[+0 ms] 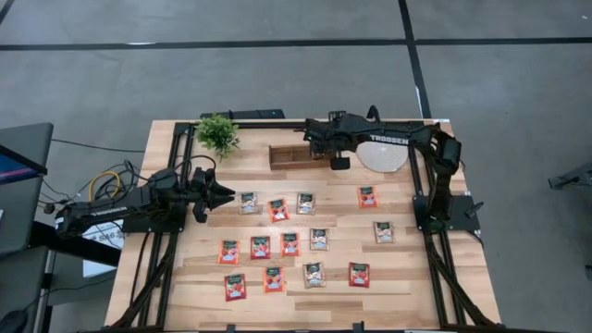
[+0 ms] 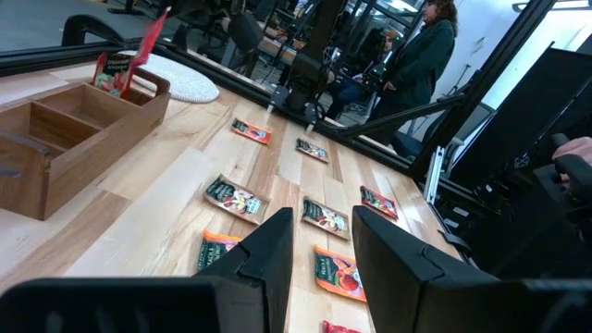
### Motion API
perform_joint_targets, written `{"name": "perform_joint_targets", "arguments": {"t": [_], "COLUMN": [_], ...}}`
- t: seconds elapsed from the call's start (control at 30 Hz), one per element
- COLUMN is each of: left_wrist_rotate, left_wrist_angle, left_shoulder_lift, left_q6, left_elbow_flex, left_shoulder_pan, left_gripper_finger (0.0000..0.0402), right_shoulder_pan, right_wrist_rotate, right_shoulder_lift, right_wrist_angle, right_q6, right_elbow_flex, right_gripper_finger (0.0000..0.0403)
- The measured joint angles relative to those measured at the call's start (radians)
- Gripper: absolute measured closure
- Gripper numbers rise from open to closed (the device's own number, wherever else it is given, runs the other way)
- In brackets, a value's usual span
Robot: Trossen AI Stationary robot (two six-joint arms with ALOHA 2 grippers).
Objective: Pick & Place Tea
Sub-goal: Put the red tea bag into the right section of the wooden organizer
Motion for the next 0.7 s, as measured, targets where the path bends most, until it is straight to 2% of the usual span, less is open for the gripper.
{"name": "perform_joint_targets", "arguments": {"t": [0.2,0.27,0.33,0.4,0.7], "left_wrist_rotate": [0.0,0.0,0.0,0.0,0.007], "left_wrist_angle": [0.0,0.0,0.0,0.0,0.001], "left_shoulder_lift": [0.0,0.0,0.001,0.004,0.042], "left_q6": [0.0,0.0,0.0,0.0,0.0], "left_elbow_flex": [0.0,0.0,0.0,0.0,0.0], "left_shoulder_pan": [0.0,0.0,0.0,0.0,-0.001], "left_gripper_finger": [0.0296,0.0296,0.0296,0.0296,0.0296], "right_shoulder_pan": [0.005,0.001,0.0,-0.005,-0.021], "right_wrist_rotate": [0.003,0.003,0.009,0.008,0.001], "right_shoulder_lift": [0.04,0.065,0.107,0.146,0.36], "right_wrist_angle": [-0.026,-0.099,-0.114,-0.213,-0.445], "right_q6": [0.004,0.016,0.021,0.039,0.082], "right_elbow_flex": [0.026,0.053,0.119,0.177,0.471], "right_gripper_finger": [0.0403,0.0403,0.0403,0.0403,0.0403]}}
